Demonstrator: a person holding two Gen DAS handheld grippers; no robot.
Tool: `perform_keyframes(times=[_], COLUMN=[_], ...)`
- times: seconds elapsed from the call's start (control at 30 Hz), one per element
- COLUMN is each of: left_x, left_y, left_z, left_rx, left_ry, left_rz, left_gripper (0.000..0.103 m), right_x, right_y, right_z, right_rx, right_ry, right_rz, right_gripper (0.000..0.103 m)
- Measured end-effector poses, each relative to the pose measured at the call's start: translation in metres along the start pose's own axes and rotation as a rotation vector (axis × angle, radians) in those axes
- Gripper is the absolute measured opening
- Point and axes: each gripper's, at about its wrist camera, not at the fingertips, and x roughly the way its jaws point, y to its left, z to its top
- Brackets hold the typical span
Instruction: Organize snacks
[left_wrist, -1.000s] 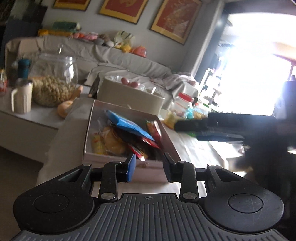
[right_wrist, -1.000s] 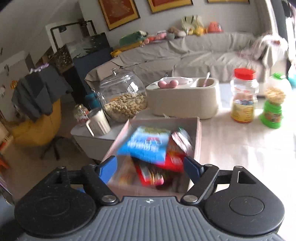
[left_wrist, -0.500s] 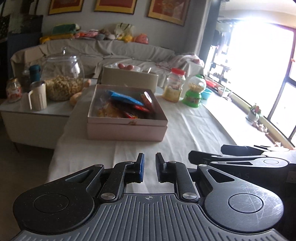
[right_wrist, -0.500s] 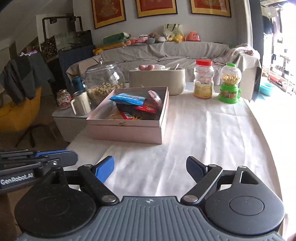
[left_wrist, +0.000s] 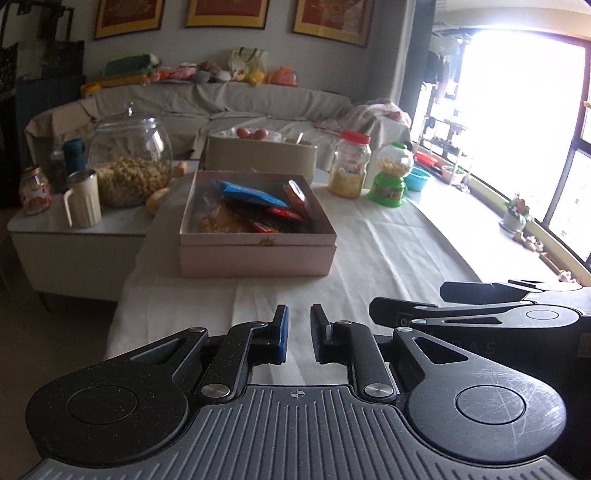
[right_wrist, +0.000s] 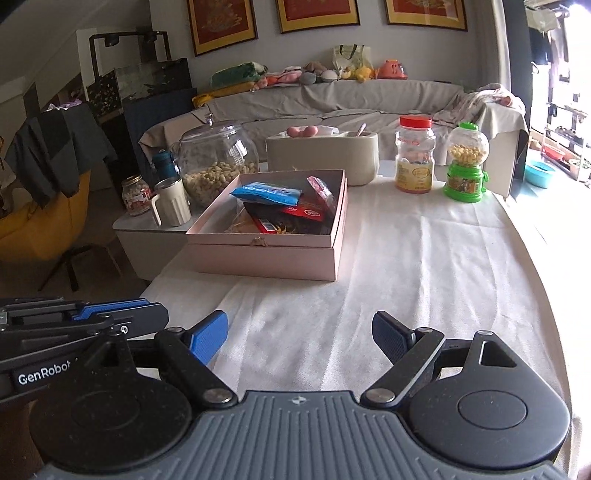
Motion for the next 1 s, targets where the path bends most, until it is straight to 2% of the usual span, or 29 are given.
perform_keyframes(times=[1.0], left_x=[0.0057], left_y=[-0.0025], left_z=[-0.0014], left_rx=[-0.011], left_ry=[0.008], left_rz=[-0.019], left_gripper=[0.016], right_x=[0.0005], right_y=[-0.0012], right_z=[-0.0010], right_rx=[0.006], right_ry=[0.003], right_rz=[-0.005], right_gripper=[0.086])
